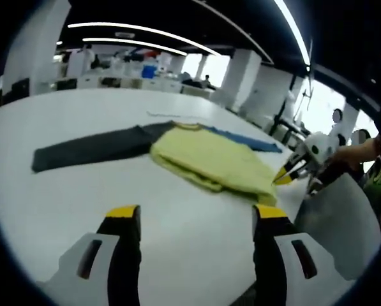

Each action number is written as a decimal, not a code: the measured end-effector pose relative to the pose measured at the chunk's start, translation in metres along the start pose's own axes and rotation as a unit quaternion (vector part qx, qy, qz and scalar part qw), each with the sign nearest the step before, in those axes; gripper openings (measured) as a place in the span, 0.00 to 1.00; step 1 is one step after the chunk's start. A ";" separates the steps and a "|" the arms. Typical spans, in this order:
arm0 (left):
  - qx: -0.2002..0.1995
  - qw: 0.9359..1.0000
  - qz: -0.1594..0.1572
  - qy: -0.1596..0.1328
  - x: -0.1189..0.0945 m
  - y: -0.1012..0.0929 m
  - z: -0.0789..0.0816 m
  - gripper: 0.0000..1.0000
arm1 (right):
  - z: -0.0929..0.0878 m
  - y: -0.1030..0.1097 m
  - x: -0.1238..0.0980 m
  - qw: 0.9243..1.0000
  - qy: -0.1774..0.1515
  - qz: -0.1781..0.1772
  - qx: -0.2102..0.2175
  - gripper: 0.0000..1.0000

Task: Fold the garment on the visible template until the final outline fits inside the template.

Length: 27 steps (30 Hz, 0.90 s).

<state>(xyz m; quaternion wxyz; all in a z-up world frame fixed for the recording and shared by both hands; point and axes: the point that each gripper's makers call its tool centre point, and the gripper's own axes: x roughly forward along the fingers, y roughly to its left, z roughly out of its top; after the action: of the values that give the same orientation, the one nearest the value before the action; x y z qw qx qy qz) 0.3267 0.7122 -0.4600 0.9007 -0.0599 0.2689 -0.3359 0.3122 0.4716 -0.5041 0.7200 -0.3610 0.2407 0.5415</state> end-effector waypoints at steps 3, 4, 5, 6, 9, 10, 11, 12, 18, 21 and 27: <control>-0.002 1.000 -0.001 0.001 0.001 -0.001 -0.003 0.67 | 0.016 -0.022 -0.010 0.999 -0.008 0.009 0.034 0.00; -0.002 1.000 -0.002 0.001 0.001 -0.002 -0.003 0.67 | 0.020 -0.028 -0.011 0.999 -0.009 0.013 0.039 0.00; -0.002 1.000 -0.003 0.001 0.002 -0.002 -0.004 0.67 | 0.025 -0.039 -0.012 0.998 -0.011 0.016 0.052 0.00; -0.002 1.000 -0.003 0.001 0.003 -0.003 -0.004 0.67 | 0.029 -0.046 -0.013 0.998 -0.015 0.018 0.056 0.00; -0.003 1.000 -0.006 -0.001 0.005 -0.005 -0.003 0.66 | 0.037 -0.073 -0.010 0.997 -0.018 0.019 0.068 0.00; -0.004 1.000 -0.007 -0.002 0.005 -0.005 -0.002 0.66 | 0.039 -0.081 -0.008 0.997 -0.018 0.022 0.075 0.00; -0.004 1.000 -0.008 -0.002 0.006 -0.006 -0.002 0.66 | 0.039 -0.087 -0.006 0.996 -0.014 0.024 0.085 0.00; -0.005 1.000 -0.008 -0.003 0.006 -0.006 -0.002 0.66 | 0.042 -0.097 -0.002 0.996 -0.014 0.022 0.080 0.00; -0.010 1.000 -0.005 -0.003 0.004 -0.003 -0.004 0.65 | 0.041 -0.126 0.023 0.998 0.020 0.034 0.050 0.00; -0.014 1.000 -0.003 -0.002 0.003 -0.002 -0.005 0.65 | 0.038 -0.141 0.037 0.998 0.028 0.035 0.048 0.00; -0.023 1.000 0.002 -0.001 0.001 0.001 -0.009 0.64 | 0.032 -0.160 0.055 0.998 0.036 0.021 0.049 0.00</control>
<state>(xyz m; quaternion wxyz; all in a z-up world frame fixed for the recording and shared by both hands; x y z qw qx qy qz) 0.3235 0.7125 -0.4680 0.9003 -0.0807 0.2754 -0.3273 0.4800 0.5060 -0.4833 0.7162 -0.3390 0.3005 0.5309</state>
